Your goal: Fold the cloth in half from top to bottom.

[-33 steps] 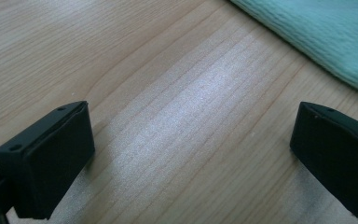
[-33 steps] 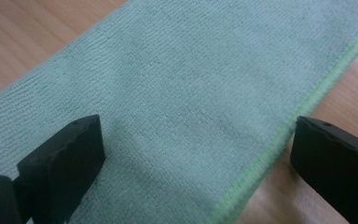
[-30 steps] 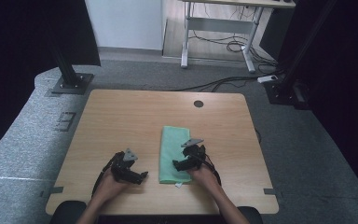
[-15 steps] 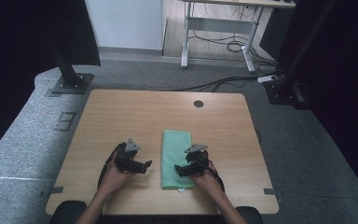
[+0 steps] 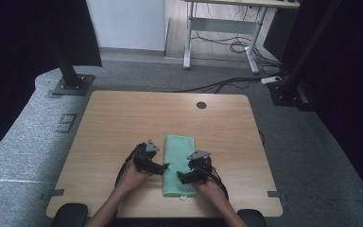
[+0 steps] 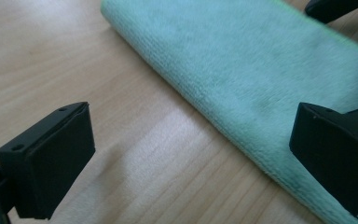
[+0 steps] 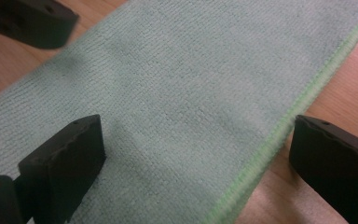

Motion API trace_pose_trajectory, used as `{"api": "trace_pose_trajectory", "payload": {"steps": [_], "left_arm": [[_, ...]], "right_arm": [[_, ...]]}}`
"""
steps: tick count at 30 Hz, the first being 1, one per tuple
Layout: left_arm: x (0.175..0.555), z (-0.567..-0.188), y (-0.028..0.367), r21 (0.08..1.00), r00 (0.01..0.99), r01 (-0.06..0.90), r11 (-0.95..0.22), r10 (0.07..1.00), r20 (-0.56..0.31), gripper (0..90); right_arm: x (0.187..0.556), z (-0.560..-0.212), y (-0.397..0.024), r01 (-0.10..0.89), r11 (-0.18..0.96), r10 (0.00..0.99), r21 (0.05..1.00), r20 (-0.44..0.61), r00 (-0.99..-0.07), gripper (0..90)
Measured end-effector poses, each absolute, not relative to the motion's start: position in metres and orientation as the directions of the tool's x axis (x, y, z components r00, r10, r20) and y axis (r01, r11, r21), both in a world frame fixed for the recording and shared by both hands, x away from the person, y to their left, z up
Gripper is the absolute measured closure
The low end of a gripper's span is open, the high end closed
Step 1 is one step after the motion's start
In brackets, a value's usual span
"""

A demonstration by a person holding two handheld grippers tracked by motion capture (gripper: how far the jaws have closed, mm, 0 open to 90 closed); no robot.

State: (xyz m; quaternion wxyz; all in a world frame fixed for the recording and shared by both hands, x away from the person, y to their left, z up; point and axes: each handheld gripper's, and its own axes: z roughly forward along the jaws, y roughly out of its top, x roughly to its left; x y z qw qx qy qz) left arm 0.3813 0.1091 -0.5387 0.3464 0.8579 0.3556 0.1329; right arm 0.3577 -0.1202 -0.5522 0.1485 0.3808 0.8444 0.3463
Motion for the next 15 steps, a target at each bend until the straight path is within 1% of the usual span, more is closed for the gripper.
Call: {"api": "trace_pose_trajectory", "payload": {"steps": [3, 4, 6, 9, 15], "left_arm": [[0.379, -0.546, 0.105, 0.651, 0.72, 0.512, -0.56, 0.693, 0.03, 0.0], [0.379, -0.547, 0.106, 0.654, 0.715, 0.519, -0.55, 0.699, 0.022, 0.0], [0.38, -0.548, 0.107, 0.65, 0.703, 0.547, -0.528, 0.711, -0.015, 0.0], [0.381, -0.549, 0.108, 0.654, 0.705, 0.545, -0.526, 0.709, -0.017, 0.0], [0.38, -0.55, 0.11, 0.662, 0.713, 0.532, -0.528, 0.701, -0.014, 0.0]], "right_arm": [[0.355, -0.552, -0.119, 0.541, 0.47, 0.745, 0.697, 0.015, -0.666, 5.7], [0.355, -0.55, -0.12, 0.538, 0.476, 0.738, 0.695, 0.017, -0.675, 7.5], [0.356, -0.549, -0.121, 0.546, 0.477, 0.739, 0.689, 0.022, -0.674, 7.9], [0.362, -0.544, -0.126, 0.549, 0.473, 0.745, 0.689, 0.02, -0.667, 11.7], [0.383, -0.536, -0.141, 0.572, 0.455, 0.769, 0.683, 0.023, -0.639, 12.1]]}}
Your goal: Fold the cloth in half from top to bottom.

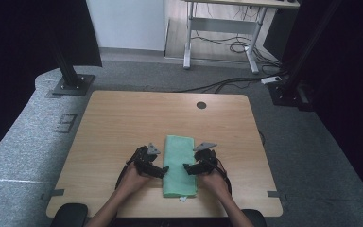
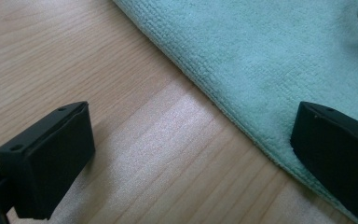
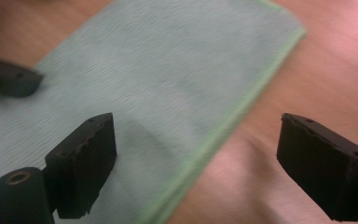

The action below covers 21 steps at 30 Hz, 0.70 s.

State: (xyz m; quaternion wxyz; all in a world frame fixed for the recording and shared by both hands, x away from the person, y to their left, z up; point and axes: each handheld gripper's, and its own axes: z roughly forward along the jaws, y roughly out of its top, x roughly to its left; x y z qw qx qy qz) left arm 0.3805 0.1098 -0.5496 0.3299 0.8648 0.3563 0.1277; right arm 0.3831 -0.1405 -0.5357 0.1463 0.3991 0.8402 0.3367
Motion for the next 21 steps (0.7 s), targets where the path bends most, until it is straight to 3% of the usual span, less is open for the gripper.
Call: {"api": "trace_pose_trajectory", "payload": {"steps": [4, 15, 21], "left_arm": [[0.38, -0.55, 0.11, 0.664, 0.71, 0.535, -0.523, 0.704, -0.017, 0.0], [0.38, -0.55, 0.11, 0.664, 0.71, 0.535, -0.523, 0.704, -0.017, 0.0], [0.38, -0.55, 0.11, 0.662, 0.712, 0.534, -0.527, 0.702, -0.015, 0.0]], "right_arm": [[0.402, -0.528, -0.148, 0.582, 0.433, 0.786, 0.689, 0.028, -0.618, 15.2], [0.44, -0.517, -0.149, 0.573, 0.428, 0.783, 0.699, 0.03, -0.622, 37.4], [0.455, -0.519, -0.148, 0.578, 0.427, 0.781, 0.695, 0.039, -0.624, 45.3]]}}
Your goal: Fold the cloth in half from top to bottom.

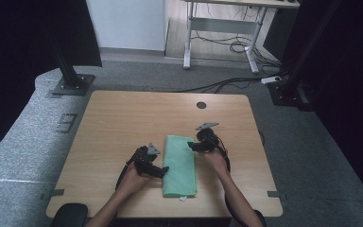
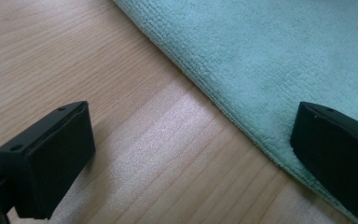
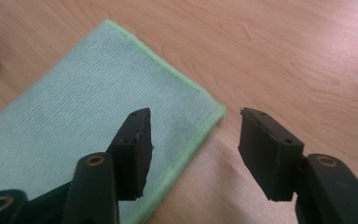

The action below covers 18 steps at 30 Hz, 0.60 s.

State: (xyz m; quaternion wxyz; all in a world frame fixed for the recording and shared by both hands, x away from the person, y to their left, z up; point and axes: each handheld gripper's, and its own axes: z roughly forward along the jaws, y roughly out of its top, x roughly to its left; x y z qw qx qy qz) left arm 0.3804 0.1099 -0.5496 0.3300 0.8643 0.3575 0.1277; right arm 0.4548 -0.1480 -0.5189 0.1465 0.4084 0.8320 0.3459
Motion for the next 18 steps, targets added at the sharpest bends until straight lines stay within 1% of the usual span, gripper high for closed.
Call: {"api": "trace_pose_trajectory", "payload": {"steps": [7, 13, 18], "left_arm": [[0.38, -0.55, 0.11, 0.662, 0.71, 0.535, -0.525, 0.704, -0.016, 0.0], [0.38, -0.55, 0.11, 0.662, 0.708, 0.536, -0.524, 0.706, -0.016, 0.0], [0.38, -0.55, 0.109, 0.664, 0.706, 0.538, -0.52, 0.708, -0.017, 0.0]], "right_arm": [[0.467, -0.52, -0.145, 0.576, 0.438, 0.773, 0.69, 0.037, -0.633, 49.5], [0.473, -0.528, -0.141, 0.579, 0.462, 0.779, 0.672, 0.005, -0.627, 48.5], [0.482, -0.536, -0.14, 0.591, 0.448, 0.785, 0.67, 0.021, -0.619, 46.3]]}}
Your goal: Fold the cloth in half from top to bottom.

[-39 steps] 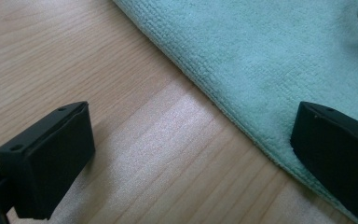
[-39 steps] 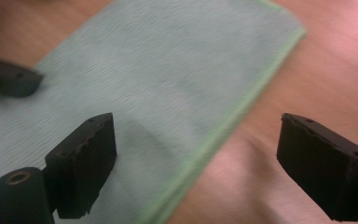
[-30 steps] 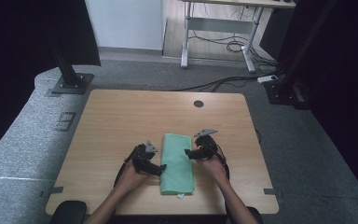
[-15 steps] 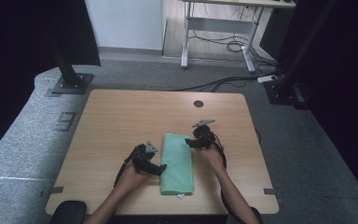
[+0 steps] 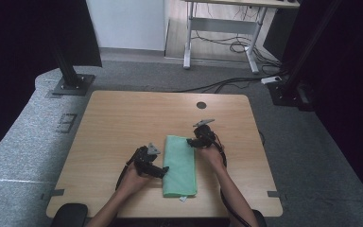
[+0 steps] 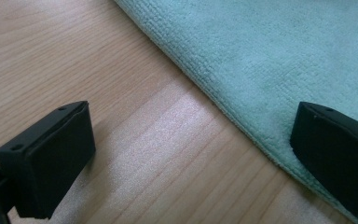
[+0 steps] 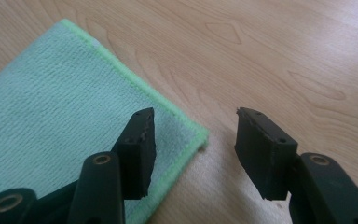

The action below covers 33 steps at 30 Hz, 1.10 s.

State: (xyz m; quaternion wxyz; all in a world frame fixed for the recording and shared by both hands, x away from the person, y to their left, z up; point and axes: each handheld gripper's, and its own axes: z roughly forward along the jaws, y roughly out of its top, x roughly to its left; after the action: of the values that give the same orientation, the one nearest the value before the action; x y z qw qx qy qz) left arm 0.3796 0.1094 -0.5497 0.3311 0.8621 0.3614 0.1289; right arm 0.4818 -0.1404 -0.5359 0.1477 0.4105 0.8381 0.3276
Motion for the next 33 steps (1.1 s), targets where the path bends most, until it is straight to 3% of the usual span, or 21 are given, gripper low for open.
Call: {"api": "trace_pose_trajectory", "payload": {"steps": [6, 12, 14, 24, 33], "left_arm": [[0.38, -0.55, 0.109, 0.664, 0.705, 0.539, -0.519, 0.709, -0.018, 0.0], [0.379, -0.55, 0.109, 0.664, 0.704, 0.539, -0.517, 0.71, -0.018, 0.0], [0.379, -0.55, 0.109, 0.664, 0.704, 0.539, -0.518, 0.71, -0.018, 0.0], [0.379, -0.55, 0.109, 0.664, 0.702, 0.539, -0.517, 0.712, -0.016, 0.0], [0.379, -0.55, 0.109, 0.663, 0.701, 0.54, -0.518, 0.713, -0.015, 0.0]], "right_arm": [[0.485, -0.54, -0.14, 0.581, 0.451, 0.766, 0.677, 0.041, -0.642, 49.7], [0.482, -0.538, -0.136, 0.585, 0.462, 0.737, 0.667, 0.079, -0.671, 76.9], [0.481, -0.537, -0.134, 0.587, 0.464, 0.733, 0.663, 0.085, -0.675, 81.5], [0.475, -0.532, -0.132, 0.565, 0.494, 0.731, 0.66, 0.037, -0.682, 84.3], [0.462, -0.508, -0.136, 0.516, 0.494, 0.701, 0.699, 0.03, -0.712, 84.2]]}}
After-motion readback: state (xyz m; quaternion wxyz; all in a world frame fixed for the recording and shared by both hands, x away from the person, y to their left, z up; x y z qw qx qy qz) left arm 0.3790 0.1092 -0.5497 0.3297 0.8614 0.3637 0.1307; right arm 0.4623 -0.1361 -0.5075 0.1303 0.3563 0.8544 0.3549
